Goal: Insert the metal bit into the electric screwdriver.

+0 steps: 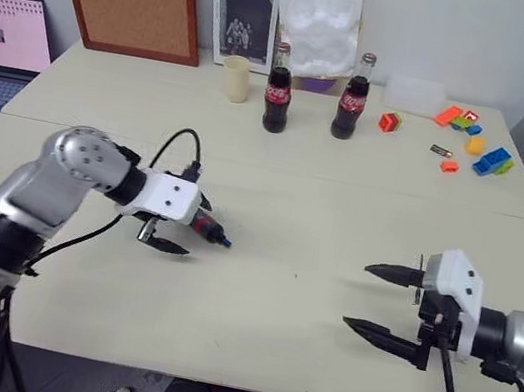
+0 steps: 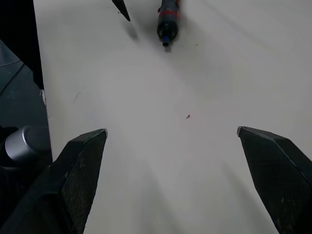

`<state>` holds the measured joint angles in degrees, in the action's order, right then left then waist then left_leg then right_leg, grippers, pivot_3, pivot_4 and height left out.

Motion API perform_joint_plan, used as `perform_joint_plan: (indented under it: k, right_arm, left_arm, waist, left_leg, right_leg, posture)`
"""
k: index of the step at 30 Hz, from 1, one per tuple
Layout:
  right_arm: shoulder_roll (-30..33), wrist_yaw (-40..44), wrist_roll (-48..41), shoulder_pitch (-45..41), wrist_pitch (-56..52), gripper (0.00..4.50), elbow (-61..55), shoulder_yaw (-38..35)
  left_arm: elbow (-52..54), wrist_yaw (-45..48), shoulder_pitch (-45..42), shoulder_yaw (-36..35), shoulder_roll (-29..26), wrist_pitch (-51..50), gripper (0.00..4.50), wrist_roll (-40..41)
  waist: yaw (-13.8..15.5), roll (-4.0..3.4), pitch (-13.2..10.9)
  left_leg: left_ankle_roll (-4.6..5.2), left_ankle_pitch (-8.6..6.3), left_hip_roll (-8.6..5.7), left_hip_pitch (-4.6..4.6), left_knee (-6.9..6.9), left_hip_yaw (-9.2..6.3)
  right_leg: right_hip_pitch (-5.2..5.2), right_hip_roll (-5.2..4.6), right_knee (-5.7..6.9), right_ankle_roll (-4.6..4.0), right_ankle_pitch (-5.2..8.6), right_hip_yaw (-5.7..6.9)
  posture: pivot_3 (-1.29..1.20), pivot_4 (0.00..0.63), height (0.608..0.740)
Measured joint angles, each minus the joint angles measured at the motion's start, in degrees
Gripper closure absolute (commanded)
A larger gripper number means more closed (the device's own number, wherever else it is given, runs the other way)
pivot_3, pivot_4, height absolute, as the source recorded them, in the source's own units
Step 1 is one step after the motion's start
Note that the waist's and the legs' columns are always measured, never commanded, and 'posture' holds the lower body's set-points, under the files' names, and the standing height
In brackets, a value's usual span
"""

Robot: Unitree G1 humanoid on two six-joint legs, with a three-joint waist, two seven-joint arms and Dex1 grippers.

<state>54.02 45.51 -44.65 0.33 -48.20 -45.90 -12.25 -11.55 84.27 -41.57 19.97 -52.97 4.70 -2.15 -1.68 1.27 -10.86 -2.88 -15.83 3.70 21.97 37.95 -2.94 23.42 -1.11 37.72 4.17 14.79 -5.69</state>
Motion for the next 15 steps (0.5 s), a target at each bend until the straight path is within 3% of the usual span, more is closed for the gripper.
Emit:
perform_joint_plan:
  k: [15]
  right_arm:
    - [-2.65,-5.43,-1.10,0.83,0.03,0.00,-3.52,2.95]
  left_arm:
    - [-13.19,3.27,-8.26,5.69,8.60,6.00,0.01,-8.65]
  waist:
    - [-0.05,0.01,0.00]
  left_leg:
    - [0.02,0.00,0.00,0.01,0.02,-0.06]
  right_leg:
    - [0.01,0.02,0.07,0.03,-0.03,0.01]
  posture:
    - [0.00,0.150,0.740]
